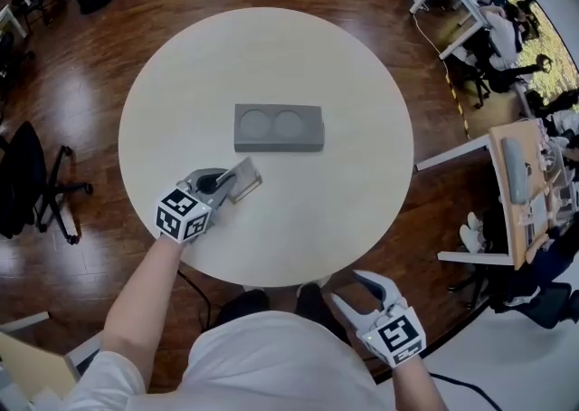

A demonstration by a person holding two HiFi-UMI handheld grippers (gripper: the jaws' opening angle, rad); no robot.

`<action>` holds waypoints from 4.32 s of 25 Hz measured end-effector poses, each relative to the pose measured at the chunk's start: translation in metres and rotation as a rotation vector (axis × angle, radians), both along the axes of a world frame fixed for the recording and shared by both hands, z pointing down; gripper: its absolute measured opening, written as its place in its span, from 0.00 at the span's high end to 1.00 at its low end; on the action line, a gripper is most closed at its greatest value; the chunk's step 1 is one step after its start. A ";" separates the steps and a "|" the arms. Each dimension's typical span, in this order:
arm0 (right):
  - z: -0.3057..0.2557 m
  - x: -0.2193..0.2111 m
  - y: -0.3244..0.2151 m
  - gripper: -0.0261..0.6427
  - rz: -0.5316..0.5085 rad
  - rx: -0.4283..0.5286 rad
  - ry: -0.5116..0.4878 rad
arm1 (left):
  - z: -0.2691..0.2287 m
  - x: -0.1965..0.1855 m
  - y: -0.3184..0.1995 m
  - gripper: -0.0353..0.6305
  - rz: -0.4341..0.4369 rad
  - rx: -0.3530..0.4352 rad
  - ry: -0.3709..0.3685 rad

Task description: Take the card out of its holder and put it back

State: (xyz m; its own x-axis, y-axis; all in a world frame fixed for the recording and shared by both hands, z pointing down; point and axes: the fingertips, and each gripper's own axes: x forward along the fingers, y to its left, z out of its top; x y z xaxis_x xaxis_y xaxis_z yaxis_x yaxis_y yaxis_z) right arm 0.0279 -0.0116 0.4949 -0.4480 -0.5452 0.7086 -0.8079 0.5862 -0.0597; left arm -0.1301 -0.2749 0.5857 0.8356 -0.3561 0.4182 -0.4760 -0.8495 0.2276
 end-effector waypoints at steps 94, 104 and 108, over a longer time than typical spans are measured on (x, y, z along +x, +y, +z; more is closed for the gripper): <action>-0.025 0.070 0.022 0.64 -0.089 0.139 -0.075 | -0.137 -0.022 0.059 0.92 -0.078 0.217 0.010; -0.012 0.047 0.024 0.64 0.083 0.077 -0.061 | -0.063 -0.013 0.016 0.92 0.015 0.147 -0.024; -0.011 0.048 0.025 0.64 0.119 0.059 -0.045 | -0.048 -0.010 0.007 0.92 0.027 0.125 -0.022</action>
State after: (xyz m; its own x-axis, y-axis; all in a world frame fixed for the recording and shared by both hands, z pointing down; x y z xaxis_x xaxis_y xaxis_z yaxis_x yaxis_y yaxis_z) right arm 0.0756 0.0136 0.4836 -0.4082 -0.6364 0.6545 -0.8694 0.4896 -0.0661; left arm -0.1402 -0.2675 0.5375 0.8366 -0.3841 0.3906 -0.4563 -0.8831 0.1088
